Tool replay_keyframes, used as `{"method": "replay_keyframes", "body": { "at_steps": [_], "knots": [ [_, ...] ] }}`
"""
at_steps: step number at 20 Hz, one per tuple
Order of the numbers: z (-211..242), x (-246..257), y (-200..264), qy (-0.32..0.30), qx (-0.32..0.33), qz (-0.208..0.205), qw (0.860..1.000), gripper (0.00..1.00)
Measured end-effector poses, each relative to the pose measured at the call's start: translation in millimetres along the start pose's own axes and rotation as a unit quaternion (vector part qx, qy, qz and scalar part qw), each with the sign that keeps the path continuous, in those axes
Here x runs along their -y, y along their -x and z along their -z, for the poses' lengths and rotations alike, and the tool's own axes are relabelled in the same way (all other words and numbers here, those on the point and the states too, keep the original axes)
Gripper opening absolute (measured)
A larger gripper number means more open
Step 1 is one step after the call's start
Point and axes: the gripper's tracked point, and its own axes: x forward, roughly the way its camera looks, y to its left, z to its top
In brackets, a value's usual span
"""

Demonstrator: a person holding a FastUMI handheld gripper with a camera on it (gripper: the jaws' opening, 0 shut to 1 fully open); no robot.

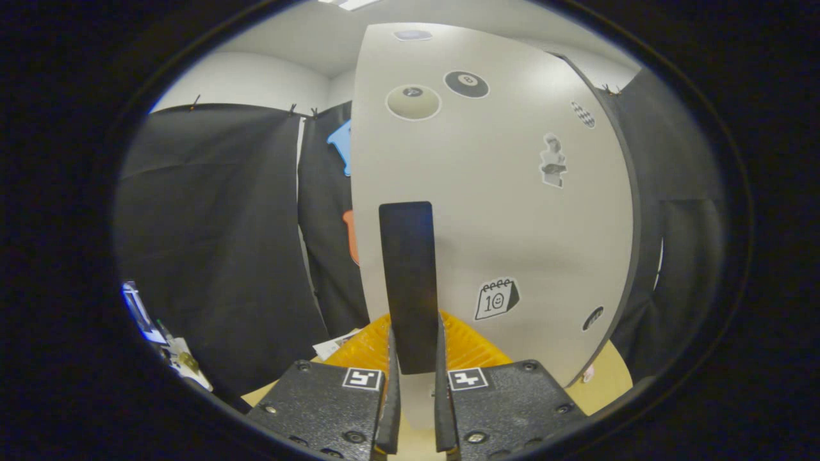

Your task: Open the shoe cabinet door, grab the shoes and put them into the shoe cabinet, then close the shoe cabinet door.

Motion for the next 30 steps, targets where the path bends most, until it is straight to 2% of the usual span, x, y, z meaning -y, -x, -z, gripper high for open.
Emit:
{"method": "replay_keyframes", "body": {
  "at_steps": [10,14,21,30],
  "knots": [
    [3,22,50,-0.013,0.001,-0.013,1.000,0.24],
    [4,34,68,-0.012,-0.001,-0.006,1.000,0.24],
    [2,59,83,0.005,0.003,0.037,0.999,0.24],
    [-1,88,97,0.014,0.006,0.089,0.996,0.17]
  ]
}}
